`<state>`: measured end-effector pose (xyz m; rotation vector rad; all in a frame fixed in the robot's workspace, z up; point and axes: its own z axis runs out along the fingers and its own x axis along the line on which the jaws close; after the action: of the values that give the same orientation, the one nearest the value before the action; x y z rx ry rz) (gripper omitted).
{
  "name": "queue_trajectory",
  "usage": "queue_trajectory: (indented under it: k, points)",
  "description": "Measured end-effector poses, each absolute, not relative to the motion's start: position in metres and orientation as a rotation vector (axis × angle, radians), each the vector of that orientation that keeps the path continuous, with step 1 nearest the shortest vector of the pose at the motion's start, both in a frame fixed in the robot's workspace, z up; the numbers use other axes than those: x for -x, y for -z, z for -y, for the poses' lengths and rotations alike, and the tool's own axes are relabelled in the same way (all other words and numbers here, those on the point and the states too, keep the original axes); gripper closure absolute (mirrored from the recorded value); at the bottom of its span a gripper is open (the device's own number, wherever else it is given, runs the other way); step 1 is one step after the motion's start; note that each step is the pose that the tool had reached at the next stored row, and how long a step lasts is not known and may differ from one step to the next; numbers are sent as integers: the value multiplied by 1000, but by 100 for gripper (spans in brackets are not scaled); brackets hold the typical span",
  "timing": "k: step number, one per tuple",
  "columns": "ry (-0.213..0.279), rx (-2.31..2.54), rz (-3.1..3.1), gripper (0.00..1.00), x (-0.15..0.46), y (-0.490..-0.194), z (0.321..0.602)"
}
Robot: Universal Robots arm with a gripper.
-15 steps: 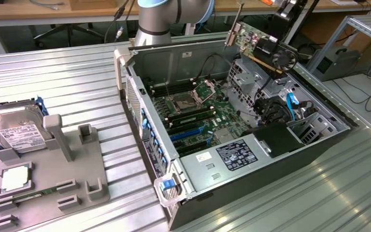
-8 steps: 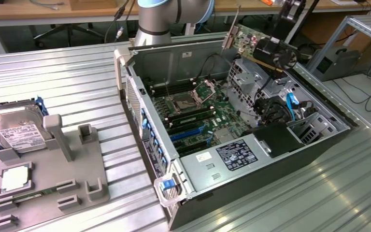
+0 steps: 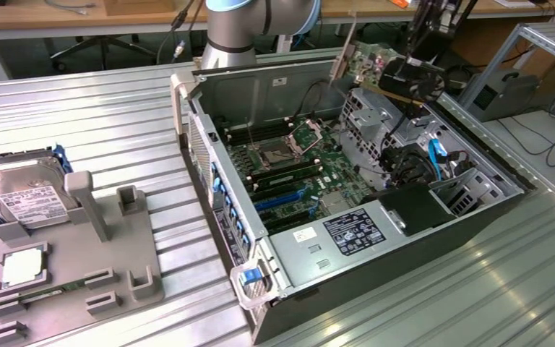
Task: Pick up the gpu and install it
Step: 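Insert the gpu into the slot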
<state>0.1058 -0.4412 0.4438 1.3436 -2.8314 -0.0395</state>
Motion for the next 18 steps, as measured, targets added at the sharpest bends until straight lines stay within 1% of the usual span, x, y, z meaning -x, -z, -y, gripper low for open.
queue_trajectory:
  k: [18]
  points:
    - [13, -1888, 2487, 73, -106, -443, 441]
